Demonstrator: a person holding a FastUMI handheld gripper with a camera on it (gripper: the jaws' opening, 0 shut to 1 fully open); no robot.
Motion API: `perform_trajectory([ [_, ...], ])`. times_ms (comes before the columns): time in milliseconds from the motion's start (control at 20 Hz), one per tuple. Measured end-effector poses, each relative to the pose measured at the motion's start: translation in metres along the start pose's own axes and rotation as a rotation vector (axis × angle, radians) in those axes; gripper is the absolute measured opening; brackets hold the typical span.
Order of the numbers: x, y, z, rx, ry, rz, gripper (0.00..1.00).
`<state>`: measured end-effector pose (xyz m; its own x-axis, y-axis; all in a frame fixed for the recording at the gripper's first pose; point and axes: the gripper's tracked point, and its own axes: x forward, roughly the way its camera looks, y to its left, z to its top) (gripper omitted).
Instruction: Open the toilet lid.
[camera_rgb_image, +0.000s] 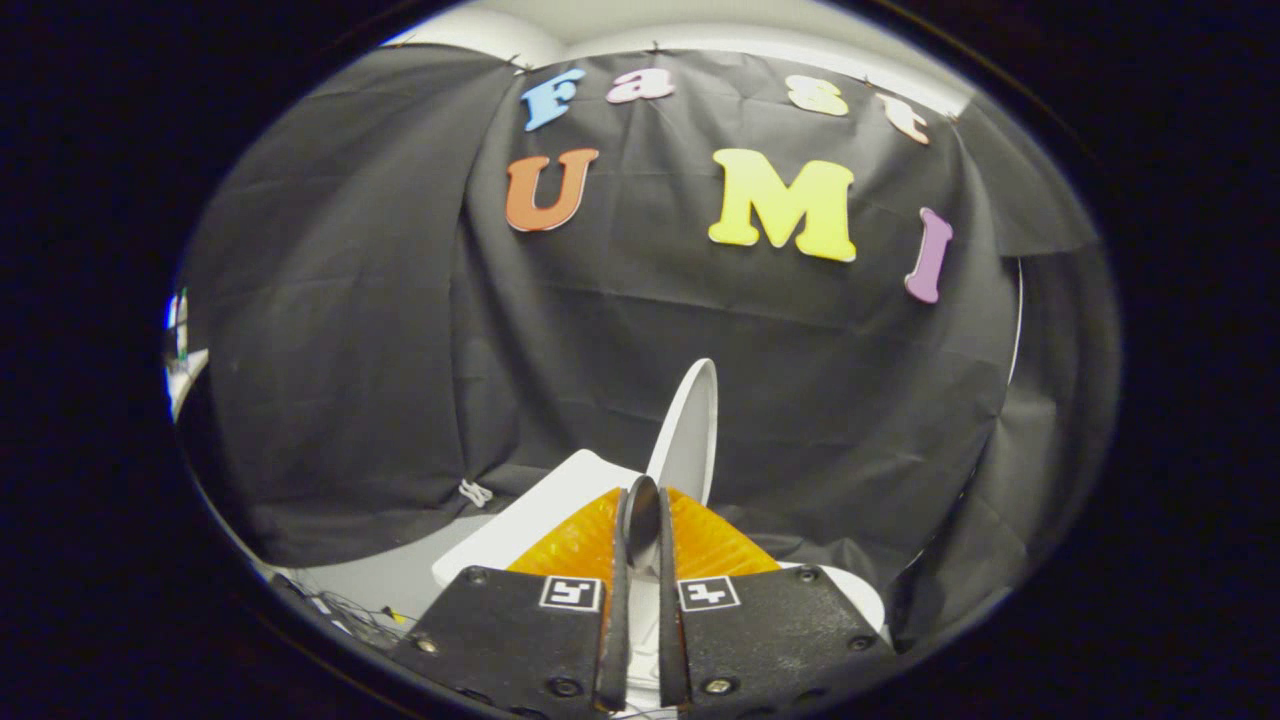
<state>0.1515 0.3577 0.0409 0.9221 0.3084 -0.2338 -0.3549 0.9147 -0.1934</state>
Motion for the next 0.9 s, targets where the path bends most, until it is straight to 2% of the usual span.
perform_trajectory([
  [200,-0.007,0.019,0.008,-0.004,-0.047,0.128,0.64],
  [300,-0.021,0.003,0.024,0.021,-0.125,0.112,0.85],
  [400,-0.038,-0.011,0.038,0.031,-0.208,0.083,0.87],
  [500,-0.052,-0.029,0.044,0.079,-0.263,0.079,1.00],
  [650,-0.077,-0.066,0.039,0.161,-0.295,0.067,1.00],
  [900,-0.108,-0.155,-0.002,0.248,-0.296,-0.050,1.00],
])
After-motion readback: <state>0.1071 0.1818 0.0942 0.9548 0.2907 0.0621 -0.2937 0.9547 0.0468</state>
